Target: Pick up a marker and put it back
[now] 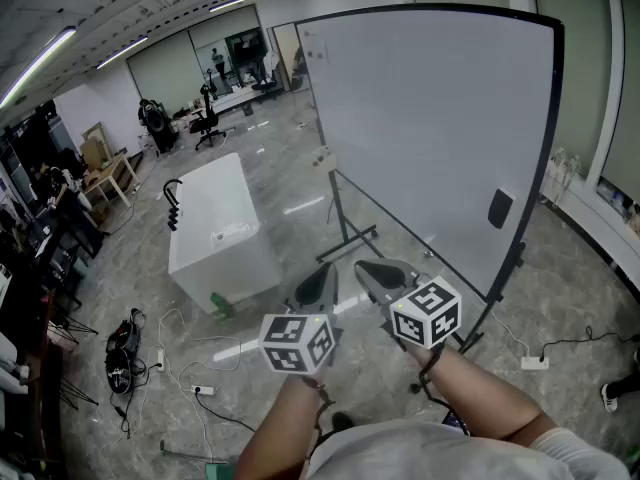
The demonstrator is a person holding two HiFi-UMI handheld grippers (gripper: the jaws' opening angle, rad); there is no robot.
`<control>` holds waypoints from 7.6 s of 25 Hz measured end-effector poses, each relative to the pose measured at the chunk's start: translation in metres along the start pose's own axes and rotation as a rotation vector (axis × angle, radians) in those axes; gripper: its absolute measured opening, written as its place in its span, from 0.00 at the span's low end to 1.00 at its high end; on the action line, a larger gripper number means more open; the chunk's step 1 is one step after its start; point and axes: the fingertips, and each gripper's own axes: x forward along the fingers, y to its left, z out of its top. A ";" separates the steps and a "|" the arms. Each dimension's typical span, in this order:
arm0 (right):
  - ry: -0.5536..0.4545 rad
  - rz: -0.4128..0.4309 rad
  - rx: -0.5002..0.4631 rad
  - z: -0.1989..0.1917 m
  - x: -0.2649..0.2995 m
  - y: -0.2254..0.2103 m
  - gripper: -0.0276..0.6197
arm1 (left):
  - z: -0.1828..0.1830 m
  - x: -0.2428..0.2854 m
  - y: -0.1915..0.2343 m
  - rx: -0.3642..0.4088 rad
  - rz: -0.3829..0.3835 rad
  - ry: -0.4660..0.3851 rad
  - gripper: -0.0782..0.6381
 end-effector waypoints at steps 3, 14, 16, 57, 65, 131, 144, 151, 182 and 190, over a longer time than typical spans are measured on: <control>0.006 -0.002 -0.007 -0.003 0.000 0.002 0.04 | -0.003 -0.001 0.001 -0.004 0.001 0.003 0.12; 0.009 -0.002 -0.039 -0.009 0.031 -0.010 0.05 | -0.022 0.023 0.034 -0.043 -0.009 0.018 0.12; 0.012 -0.007 -0.036 -0.012 0.044 -0.014 0.05 | -0.026 0.028 0.048 -0.054 -0.012 0.022 0.12; 0.065 0.008 0.026 -0.038 0.486 -0.367 0.05 | -0.022 0.443 0.413 -0.070 -0.012 0.066 0.12; 0.081 -0.017 0.043 -0.046 0.564 -0.468 0.05 | -0.027 0.552 0.475 -0.079 -0.017 0.074 0.12; 0.057 -0.312 -0.092 0.013 0.771 -0.715 0.15 | 0.024 0.847 0.642 -0.060 -0.321 0.033 0.12; 0.118 -0.344 -0.021 -0.031 0.785 -0.725 0.15 | 0.010 0.852 0.667 -0.048 -0.297 0.028 0.12; 0.210 -0.391 0.054 -0.091 0.798 -0.752 0.15 | -0.040 0.879 0.692 -0.107 -0.304 0.108 0.12; 0.398 -0.459 0.212 -0.231 0.795 -0.780 0.15 | -0.133 0.909 0.712 -0.162 -0.368 0.238 0.12; 0.241 -0.408 0.090 -0.125 0.794 -0.760 0.06 | -0.065 0.890 0.694 -0.106 -0.358 0.149 0.12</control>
